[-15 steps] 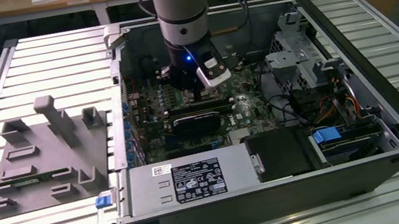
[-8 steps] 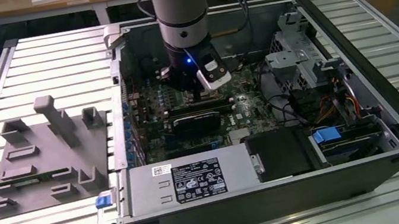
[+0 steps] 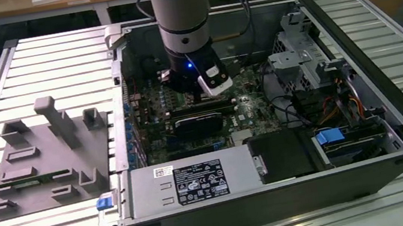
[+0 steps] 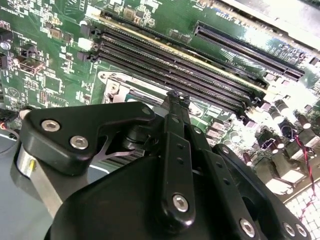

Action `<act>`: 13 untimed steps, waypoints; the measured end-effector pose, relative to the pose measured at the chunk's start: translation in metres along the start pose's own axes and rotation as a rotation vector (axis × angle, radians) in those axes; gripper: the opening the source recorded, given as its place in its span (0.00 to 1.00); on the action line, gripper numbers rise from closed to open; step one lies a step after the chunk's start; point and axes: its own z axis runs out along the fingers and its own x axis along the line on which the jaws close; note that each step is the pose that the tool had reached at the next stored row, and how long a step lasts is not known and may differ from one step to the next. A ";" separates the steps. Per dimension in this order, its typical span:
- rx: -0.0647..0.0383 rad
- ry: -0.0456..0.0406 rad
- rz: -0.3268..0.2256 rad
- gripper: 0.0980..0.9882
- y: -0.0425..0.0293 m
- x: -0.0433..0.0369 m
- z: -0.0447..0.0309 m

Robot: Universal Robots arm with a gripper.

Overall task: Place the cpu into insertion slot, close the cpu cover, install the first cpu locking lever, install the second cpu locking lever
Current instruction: 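Install the second cpu locking lever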

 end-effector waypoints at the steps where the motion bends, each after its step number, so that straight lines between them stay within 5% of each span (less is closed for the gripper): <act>1: -0.003 0.0006 0.000 0.00 -0.0016 -0.0001 0.0000; 5: -0.020 0.0034 0.001 0.00 -0.0076 -0.0004 0.0000; 13: -0.072 0.0125 0.002 0.00 -0.0168 0.0040 0.0023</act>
